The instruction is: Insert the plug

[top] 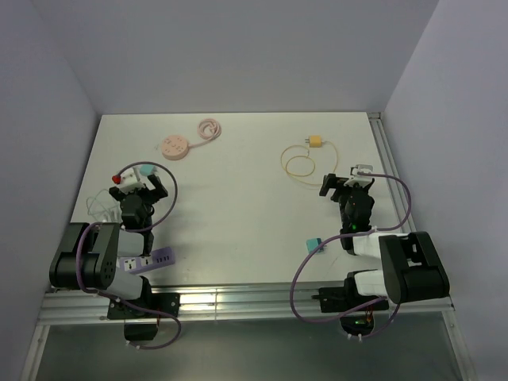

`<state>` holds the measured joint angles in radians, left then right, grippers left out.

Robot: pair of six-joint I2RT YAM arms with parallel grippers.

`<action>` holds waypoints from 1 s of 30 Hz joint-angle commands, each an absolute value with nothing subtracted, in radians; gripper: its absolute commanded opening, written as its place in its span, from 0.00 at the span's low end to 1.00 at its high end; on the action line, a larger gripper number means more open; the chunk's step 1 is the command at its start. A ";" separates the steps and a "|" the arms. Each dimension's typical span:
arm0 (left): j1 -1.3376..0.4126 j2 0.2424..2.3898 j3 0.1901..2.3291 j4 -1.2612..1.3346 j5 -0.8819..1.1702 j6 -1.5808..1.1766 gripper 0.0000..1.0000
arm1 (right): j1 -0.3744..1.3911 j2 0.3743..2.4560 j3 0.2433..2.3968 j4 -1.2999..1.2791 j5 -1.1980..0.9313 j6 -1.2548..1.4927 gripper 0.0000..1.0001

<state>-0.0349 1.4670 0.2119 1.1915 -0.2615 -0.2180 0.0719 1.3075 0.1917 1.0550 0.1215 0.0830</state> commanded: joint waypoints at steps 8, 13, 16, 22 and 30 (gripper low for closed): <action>-0.066 1.209 0.282 0.947 -0.460 -0.250 0.99 | 0.064 1.298 0.218 1.104 0.120 0.064 1.00; -0.129 0.976 0.339 0.725 -0.506 -0.337 1.00 | 0.067 1.270 0.163 1.182 0.041 0.029 1.00; -0.169 0.914 0.367 0.608 -0.539 -0.515 0.99 | 0.072 1.243 0.179 1.120 0.069 0.020 1.00; -0.169 0.833 0.386 0.441 -0.451 -0.701 0.99 | 0.146 1.177 0.192 1.046 0.193 -0.025 1.00; -0.169 0.822 0.607 0.015 -0.532 -0.804 1.00 | 0.222 1.046 0.323 0.691 0.367 0.078 1.00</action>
